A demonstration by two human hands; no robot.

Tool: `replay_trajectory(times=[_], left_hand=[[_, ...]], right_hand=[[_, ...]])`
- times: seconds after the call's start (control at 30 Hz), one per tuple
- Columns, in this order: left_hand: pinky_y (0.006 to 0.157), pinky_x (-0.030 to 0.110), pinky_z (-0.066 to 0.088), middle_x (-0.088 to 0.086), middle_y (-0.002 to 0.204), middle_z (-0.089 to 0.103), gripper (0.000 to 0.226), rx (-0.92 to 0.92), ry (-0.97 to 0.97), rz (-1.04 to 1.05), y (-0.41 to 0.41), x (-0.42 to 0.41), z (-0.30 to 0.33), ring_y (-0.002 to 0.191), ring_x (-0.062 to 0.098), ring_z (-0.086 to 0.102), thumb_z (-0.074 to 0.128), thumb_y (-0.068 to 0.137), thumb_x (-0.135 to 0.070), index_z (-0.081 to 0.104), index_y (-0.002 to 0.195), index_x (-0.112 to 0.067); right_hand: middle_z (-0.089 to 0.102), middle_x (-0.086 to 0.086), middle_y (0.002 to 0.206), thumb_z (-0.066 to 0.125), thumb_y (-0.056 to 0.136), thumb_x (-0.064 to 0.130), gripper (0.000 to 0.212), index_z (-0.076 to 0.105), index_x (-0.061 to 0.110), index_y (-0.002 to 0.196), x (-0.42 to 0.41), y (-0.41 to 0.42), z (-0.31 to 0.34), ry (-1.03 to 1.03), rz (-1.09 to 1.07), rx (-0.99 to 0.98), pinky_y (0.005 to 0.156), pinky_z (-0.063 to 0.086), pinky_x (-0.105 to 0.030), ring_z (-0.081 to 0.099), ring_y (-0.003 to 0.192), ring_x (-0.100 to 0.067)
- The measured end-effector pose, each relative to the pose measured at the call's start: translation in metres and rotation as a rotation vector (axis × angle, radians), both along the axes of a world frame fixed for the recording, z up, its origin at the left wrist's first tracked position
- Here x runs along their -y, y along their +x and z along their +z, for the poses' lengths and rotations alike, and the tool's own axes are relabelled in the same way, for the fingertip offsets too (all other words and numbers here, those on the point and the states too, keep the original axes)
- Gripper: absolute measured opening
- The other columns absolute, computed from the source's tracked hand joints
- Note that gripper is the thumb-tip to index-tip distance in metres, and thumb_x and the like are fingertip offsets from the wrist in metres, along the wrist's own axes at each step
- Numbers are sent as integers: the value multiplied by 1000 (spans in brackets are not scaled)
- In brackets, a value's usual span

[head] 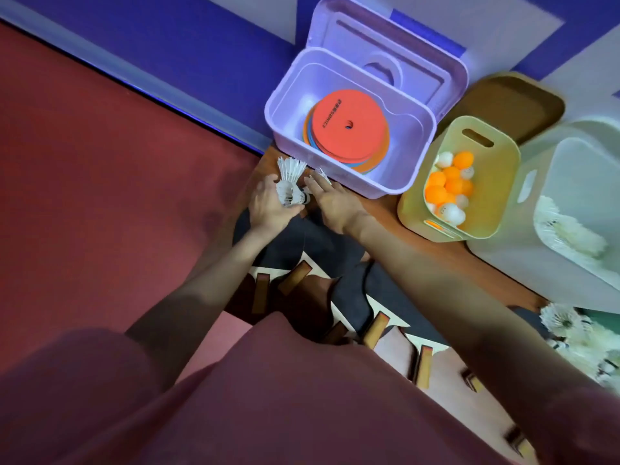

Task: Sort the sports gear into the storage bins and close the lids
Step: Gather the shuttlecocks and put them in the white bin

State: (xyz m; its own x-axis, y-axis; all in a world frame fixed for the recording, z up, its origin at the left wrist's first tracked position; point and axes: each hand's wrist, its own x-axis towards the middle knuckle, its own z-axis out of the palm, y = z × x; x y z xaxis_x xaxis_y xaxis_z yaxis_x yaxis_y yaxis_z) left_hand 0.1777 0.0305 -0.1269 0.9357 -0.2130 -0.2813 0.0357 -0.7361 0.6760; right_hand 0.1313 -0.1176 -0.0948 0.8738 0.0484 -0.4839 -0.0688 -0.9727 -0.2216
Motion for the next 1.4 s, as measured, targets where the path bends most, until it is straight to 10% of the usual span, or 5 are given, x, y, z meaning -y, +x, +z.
replay_trajectory(times=[0.43, 0.57, 0.77, 1.13, 1.4], left_hand=[[86, 28, 39, 12, 109, 55, 52, 174, -123, -105, -13, -5, 15, 105, 29, 52, 78, 62, -21, 61, 110, -11], [83, 15, 38, 6, 108, 64, 52, 222, -251, -102, -16, -14, 29, 101, 23, 60, 74, 65, -15, 59, 115, -9], [91, 10, 34, 8, 129, 60, 80, 189, -215, -127, -20, -25, 32, 118, 21, 55, 79, 67, -14, 45, 139, -9], [82, 37, 47, 13, 100, 68, 61, 155, -107, -112, -20, -40, 31, 96, 33, 61, 66, 67, -46, 63, 111, -5], [77, 37, 44, 10, 96, 69, 63, 141, -84, -22, -19, -77, 11, 89, 33, 61, 60, 62, -54, 64, 104, -7]], right_hand=[[47, -23, 118, 44, 92, 2, 40, 43, -5, 132, 22, -20, 19, -45, -60, 316, 79, 39, -43, 48, 108, -38], [50, -17, 94, 50, 90, 7, 10, 56, 0, 93, 26, -44, 29, 135, -181, 540, 54, 43, -40, 53, 75, -37], [52, -17, 86, 54, 94, 2, 11, 62, -5, 93, 8, -50, 73, 368, -262, 950, 67, 42, -26, 50, 75, -21], [55, -16, 98, 40, 98, 21, 33, 64, 3, 110, -25, -16, 47, 379, 186, 556, 65, 52, -44, 59, 81, -33], [46, -14, 123, 45, 91, 13, 40, 50, 10, 130, -26, 14, 33, 284, 3, 475, 67, 51, -46, 58, 92, -35]])
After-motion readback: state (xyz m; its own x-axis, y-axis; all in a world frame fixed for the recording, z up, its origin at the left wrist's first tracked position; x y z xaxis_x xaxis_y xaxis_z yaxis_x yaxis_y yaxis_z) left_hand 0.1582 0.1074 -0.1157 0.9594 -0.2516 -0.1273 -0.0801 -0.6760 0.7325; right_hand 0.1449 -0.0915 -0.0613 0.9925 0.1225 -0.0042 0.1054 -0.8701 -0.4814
